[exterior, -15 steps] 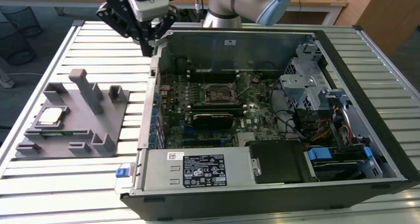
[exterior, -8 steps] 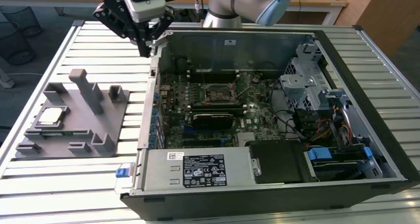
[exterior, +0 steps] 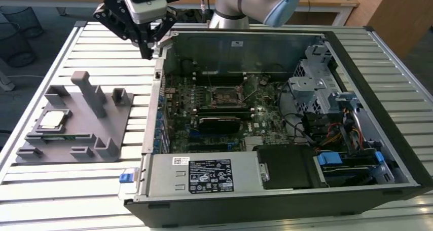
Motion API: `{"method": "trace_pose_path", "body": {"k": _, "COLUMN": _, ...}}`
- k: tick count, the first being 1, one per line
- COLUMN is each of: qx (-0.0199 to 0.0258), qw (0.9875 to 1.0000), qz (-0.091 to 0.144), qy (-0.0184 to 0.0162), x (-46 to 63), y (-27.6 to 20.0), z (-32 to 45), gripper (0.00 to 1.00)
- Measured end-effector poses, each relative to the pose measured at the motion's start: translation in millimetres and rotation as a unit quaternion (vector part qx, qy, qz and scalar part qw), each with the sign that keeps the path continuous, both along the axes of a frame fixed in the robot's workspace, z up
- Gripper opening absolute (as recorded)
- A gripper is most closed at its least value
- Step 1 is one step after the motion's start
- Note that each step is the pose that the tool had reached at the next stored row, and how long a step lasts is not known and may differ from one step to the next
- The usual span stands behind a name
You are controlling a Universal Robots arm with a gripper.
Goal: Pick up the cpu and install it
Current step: 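Reach for the cpu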
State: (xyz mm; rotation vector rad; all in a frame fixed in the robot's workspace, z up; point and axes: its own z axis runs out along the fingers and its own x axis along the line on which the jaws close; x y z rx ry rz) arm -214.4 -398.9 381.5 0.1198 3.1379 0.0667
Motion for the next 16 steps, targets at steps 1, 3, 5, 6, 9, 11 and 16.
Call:
{"method": "trace_pose_path", "body": {"k": 1, "qx": 0.0000, "qw": 1.0000, "qz": 0.000, "qy": 0.0001, "x": -0.3, "y": 0.0, "z": -0.1, "gripper": 0.11}}
{"method": "trace_pose_path", "body": {"k": 3, "qx": 0.0000, "qw": 1.0000, "qz": 0.000, "qy": 0.0002, "x": -1.1, "y": 0.0, "z": -0.3, "gripper": 0.11}}
{"method": "trace_pose_path", "body": {"k": 5, "qx": 0.0000, "qw": 1.0000, "qz": 0.000, "qy": 0.0003, "x": -2.1, "y": 0.0, "z": -0.4, "gripper": 0.11}}
{"method": "trace_pose_path", "body": {"k": 6, "qx": 0.0000, "qw": 1.0000, "qz": 0.000, "qy": 0.0003, "x": -2.7, "y": 0.0, "z": -0.5, "gripper": 0.11}}
{"method": "trace_pose_path", "body": {"k": 9, "qx": 0.0000, "qw": 1.0000, "qz": 0.000, "qy": 0.0005, "x": -4.4, "y": 0.0, "z": -0.8, "gripper": 0.11}}
{"method": "trace_pose_path", "body": {"k": 11, "qx": 0.0000, "qw": 1.0000, "qz": 0.000, "qy": 0.0008, "x": -5.3, "y": 0.0, "z": -1.0, "gripper": 0.11}}
{"method": "trace_pose_path", "body": {"k": 16, "qx": 0.0000, "qw": 1.0000, "qz": 0.000, "qy": 0.0022, "x": -8.8, "y": 0.1, "z": -2.0, "gripper": 0.11}}
